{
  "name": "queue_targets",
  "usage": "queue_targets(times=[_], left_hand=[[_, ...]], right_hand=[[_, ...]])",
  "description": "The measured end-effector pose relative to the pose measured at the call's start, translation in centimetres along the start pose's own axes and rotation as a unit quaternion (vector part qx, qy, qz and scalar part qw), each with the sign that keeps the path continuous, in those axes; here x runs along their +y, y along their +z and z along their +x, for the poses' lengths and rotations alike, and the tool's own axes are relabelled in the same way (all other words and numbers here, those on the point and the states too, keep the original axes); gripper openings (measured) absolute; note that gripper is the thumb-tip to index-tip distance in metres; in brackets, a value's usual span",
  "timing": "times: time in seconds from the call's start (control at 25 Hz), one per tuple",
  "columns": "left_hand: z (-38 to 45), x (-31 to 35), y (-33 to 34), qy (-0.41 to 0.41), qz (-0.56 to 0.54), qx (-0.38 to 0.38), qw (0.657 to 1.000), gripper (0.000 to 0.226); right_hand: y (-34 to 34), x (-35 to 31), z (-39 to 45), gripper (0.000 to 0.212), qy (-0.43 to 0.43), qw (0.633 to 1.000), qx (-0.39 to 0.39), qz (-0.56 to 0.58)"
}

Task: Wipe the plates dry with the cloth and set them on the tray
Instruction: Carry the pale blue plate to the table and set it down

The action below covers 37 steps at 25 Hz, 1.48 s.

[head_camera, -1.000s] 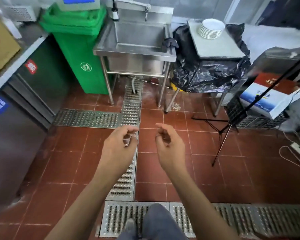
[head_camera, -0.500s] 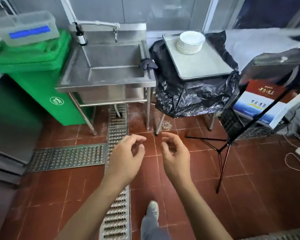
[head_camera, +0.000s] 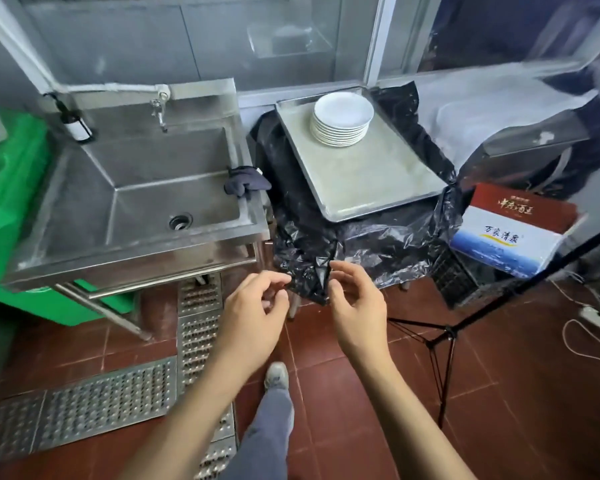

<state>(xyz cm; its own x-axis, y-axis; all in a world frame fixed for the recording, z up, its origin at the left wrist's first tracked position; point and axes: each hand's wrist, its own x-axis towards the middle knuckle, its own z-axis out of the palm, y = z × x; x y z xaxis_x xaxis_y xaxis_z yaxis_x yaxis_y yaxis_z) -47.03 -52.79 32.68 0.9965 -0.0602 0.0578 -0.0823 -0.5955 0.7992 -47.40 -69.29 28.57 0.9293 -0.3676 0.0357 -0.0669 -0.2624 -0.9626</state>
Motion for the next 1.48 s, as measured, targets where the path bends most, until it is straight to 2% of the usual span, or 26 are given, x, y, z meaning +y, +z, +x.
queue_targets(times=[0.32, 0.56, 0.76, 1.04, 1.2, 1.36, 1.48], left_hand=[[20.9, 0.2, 2.2, 0.037, -0.025, -0.054, 0.998, 0.023], [32.0, 1.3, 4.5, 0.041, -0.029, -0.089, 0.995, 0.023], [41.0, 1.4, 7.3, 0.012, -0.028, -0.074, 0.997, 0.024], [53.6, 2.1, 14.3, -0.063, -0.036, -0.005, 0.997, 0.027], [59.8, 1.6, 18.8, -0.129, -0.023, 0.013, 0.991, 0.038], [64.8, 0.1, 21.7, -0.214, 0.017, 0.018, 0.977, 0.068], [67.5, -1.4, 23.4, -0.269, -0.006, 0.013, 0.963, 0.075]], right_hand=[[4.4, -1.5, 18.6, 0.027, -0.003, 0.999, 0.036, -0.02], [4.9, -1.3, 29.2, 0.026, 0.006, 0.997, 0.07, -0.033], [5.0, 0.3, 38.8, 0.027, 0.025, 0.996, 0.077, -0.03], [3.7, 3.6, 54.5, 0.028, 0.056, 0.997, 0.048, -0.031], [3.4, 6.6, 62.8, 0.031, 0.068, 0.996, 0.034, -0.05], [3.7, 9.3, 69.2, 0.049, 0.083, 0.992, 0.009, -0.094], [3.9, 11.0, 72.7, 0.067, 0.119, 0.984, -0.012, -0.131]])
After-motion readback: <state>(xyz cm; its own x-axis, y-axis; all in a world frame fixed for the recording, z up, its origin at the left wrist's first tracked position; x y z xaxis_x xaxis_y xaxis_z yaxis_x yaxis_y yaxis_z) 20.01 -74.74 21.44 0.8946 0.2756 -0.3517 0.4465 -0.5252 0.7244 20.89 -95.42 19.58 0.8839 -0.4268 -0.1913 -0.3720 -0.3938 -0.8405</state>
